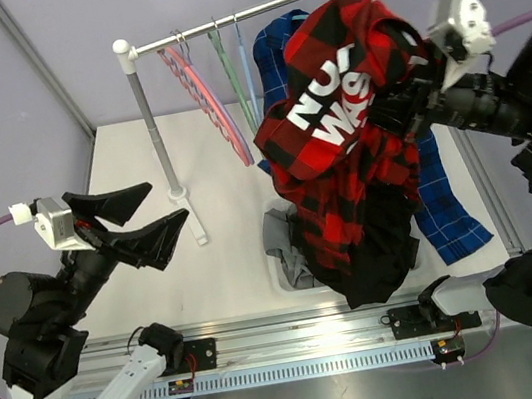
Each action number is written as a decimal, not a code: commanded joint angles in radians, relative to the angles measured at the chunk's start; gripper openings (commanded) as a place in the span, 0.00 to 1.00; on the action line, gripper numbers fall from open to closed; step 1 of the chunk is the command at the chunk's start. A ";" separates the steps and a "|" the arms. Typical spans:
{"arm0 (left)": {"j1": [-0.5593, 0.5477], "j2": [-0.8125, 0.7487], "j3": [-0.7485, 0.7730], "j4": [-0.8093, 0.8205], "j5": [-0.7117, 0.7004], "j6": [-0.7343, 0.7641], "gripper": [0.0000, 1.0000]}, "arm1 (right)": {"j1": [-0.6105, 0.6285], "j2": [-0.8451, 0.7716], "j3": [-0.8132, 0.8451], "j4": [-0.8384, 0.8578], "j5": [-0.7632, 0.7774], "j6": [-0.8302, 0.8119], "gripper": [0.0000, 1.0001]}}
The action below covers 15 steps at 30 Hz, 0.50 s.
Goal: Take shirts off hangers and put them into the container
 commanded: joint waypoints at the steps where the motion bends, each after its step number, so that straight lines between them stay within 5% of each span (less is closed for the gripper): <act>1: 0.002 -0.016 -0.005 0.005 -0.032 0.004 0.99 | -0.026 0.008 -0.108 0.042 -0.003 -0.011 0.00; 5: 0.002 -0.034 -0.029 0.011 -0.024 -0.009 0.99 | -0.081 -0.067 -0.364 0.039 -0.056 -0.080 0.00; 15: 0.002 -0.045 -0.089 0.010 -0.017 -0.001 0.99 | -0.155 -0.215 -0.656 -0.048 0.023 -0.249 0.00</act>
